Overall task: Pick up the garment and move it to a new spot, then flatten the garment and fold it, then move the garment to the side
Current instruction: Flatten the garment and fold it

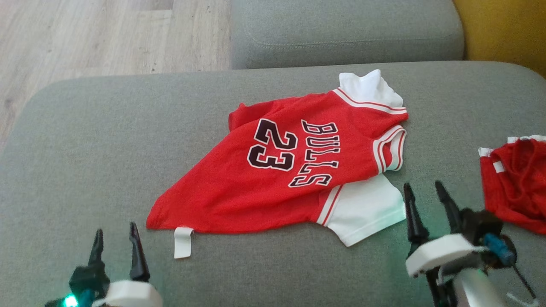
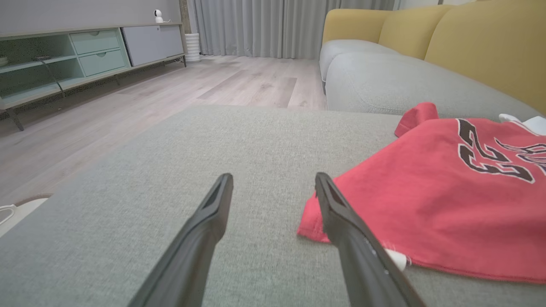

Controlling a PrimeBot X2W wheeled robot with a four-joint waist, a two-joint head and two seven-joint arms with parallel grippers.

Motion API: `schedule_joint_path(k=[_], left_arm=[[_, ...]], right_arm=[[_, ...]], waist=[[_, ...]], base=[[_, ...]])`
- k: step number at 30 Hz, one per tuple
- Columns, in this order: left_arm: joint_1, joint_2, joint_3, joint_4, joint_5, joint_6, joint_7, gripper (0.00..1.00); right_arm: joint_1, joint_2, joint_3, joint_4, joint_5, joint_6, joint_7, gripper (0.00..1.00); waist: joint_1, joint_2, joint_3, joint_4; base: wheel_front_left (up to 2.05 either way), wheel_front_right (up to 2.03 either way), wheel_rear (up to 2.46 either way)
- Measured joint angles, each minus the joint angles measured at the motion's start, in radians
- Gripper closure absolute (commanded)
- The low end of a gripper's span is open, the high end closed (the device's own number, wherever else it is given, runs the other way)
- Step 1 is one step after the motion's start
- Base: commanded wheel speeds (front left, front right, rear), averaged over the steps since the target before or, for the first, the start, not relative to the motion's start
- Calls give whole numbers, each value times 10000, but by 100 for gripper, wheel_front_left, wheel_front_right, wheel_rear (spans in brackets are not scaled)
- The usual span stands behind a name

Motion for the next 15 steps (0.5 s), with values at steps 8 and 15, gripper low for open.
schedule_joint_path(k=[8,15], left_arm=[[370,-161,119,12,153,-257,0,0],[307,-176,-171,-2,268,-341,0,0]], right_arm=[[190,13,199,286,8,0,0,0],[-205,21,-384,1712,-387,0,2,0]], waist=[[-1,0,19,-25],[-1,0,355,35]], base=[[0,0,0],[0,0,0]])
